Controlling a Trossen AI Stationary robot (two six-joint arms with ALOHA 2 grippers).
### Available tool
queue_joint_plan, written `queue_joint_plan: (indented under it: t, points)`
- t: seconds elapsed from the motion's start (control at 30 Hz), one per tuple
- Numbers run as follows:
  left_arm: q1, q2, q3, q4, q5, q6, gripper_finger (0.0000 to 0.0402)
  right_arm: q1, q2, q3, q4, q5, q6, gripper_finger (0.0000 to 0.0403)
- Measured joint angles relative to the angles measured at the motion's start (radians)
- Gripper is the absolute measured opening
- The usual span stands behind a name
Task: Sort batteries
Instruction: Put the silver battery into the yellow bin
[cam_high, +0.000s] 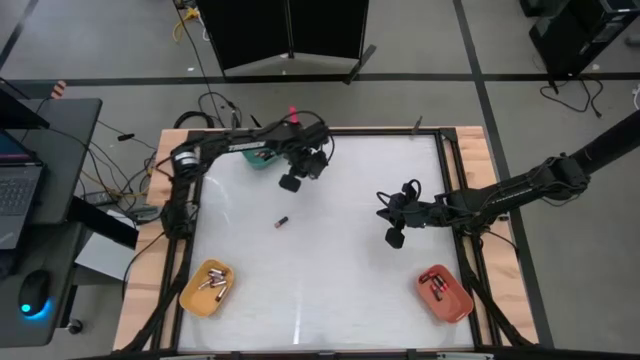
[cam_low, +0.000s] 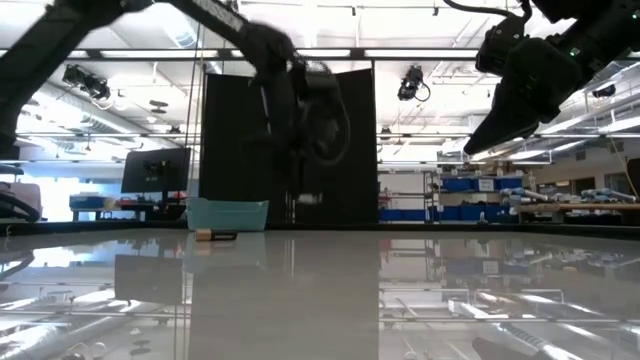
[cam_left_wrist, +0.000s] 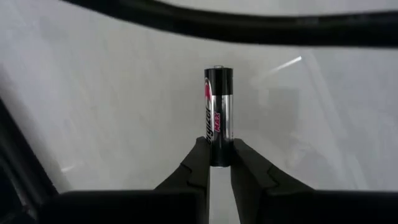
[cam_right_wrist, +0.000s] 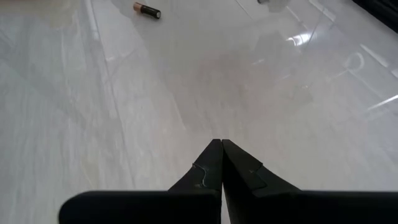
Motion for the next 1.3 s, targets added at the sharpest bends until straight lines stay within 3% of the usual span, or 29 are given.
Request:
queue_joint_plan:
  t: [0.37, 0.6, 0.83, 1.0, 1.1, 1.3]
  points:
    - [-0.218, -0.245, -0.001, -0.271, 0.042, -0.259, 0.0043, 0.000, 0.000, 0.000, 0.070, -0.008, -0.076, 0.0012]
    - [-0.392, -0.434, -0.141, -0.315, -0.014, -0.516, 0.0043, 0.000, 0.000, 0.000, 0.091, -0.010, -0.111, 0.0012]
    - [-0.597, -0.620, -0.360, -0.298, -0.080, -0.874, 0.0043, -0.016, 0.000, 0.000, 0.160, -0.030, -0.192, 0.0012]
    - [-0.773, -0.684, -0.483, -0.283, -0.101, -1.143, 0.0043, -0.051, 0.000, 0.000, 0.203, -0.042, -0.232, 0.0012]
    - [-0.875, -0.686, -0.518, -0.280, -0.104, -1.296, 0.0043, -0.084, 0.000, 0.000, 0.237, -0.065, -0.280, 0.0012]
    - [-1.067, -0.685, -0.535, -0.204, -0.084, -1.623, 0.0043, -0.184, 0.000, 0.000, 0.334, -0.214, -0.393, 0.0012]
